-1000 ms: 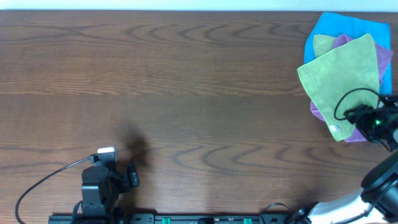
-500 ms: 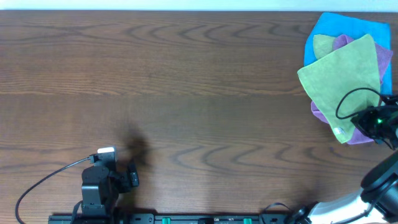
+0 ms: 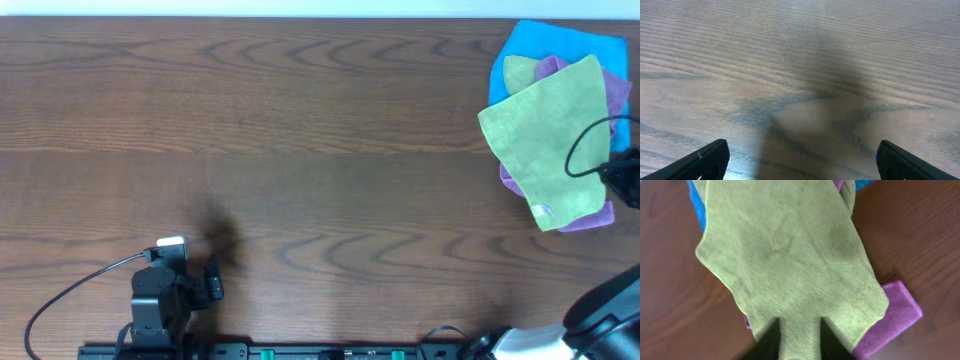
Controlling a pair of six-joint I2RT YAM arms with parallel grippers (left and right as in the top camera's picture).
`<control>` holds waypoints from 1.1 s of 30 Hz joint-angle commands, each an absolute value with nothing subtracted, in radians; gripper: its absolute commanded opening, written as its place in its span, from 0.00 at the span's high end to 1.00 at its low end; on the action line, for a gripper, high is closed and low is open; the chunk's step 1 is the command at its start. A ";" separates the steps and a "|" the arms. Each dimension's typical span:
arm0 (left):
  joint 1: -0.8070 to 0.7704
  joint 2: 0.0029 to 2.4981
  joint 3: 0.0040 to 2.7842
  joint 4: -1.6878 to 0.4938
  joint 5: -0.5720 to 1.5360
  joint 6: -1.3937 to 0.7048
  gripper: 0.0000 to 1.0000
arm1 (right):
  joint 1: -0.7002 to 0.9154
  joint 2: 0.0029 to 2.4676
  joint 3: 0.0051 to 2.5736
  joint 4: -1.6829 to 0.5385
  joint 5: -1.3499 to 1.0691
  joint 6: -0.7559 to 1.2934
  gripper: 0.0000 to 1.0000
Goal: Fold the cloth
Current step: 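Pinch the lime green cloth's lower edge with the right gripper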
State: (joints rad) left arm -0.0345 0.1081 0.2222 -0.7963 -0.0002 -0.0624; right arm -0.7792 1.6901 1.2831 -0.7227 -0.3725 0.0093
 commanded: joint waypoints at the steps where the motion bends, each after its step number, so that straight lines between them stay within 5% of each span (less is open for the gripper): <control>1: -0.032 0.100 0.186 -0.833 -0.007 -0.056 0.05 | -0.762 1.701 1.287 -0.730 -0.358 0.002 0.51; 2: -0.032 0.100 0.186 -0.833 -0.007 -0.056 0.05 | -0.760 1.701 1.287 -0.735 -0.347 0.002 0.21; 5: -0.032 0.100 0.186 -0.833 -0.007 -0.056 0.05 | -0.758 1.704 1.283 -0.738 -0.271 0.002 0.32; 7: -0.032 0.100 0.186 -0.833 -0.007 -0.056 0.05 | -0.758 1.714 1.270 -0.707 -0.250 0.003 0.25; 9: -0.032 0.100 0.186 -0.833 -0.007 -0.056 0.05 | -0.758 1.740 1.262 -0.682 -0.250 0.003 0.32; 18: -0.032 0.100 0.186 -0.833 -0.007 -0.056 0.05 | -0.758 1.925 1.262 -0.613 -0.252 -0.010 0.33; 20: -0.032 0.100 0.186 -0.833 -0.007 -0.056 0.05 | -0.758 1.928 1.262 -0.591 -0.262 -0.017 0.45; 24: -0.032 0.100 0.186 -0.833 -0.007 -0.056 0.05 | -0.758 1.927 1.262 -0.576 -0.278 -0.017 0.99; 33: -0.032 0.100 0.186 -0.833 -0.007 -0.056 0.05 | -0.758 1.926 1.262 -0.591 -0.292 -0.016 0.99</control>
State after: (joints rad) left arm -0.0345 0.1081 0.2222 -0.7967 0.0002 -0.0624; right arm -0.7662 1.9358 1.2625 -0.5854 -0.2752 -0.0116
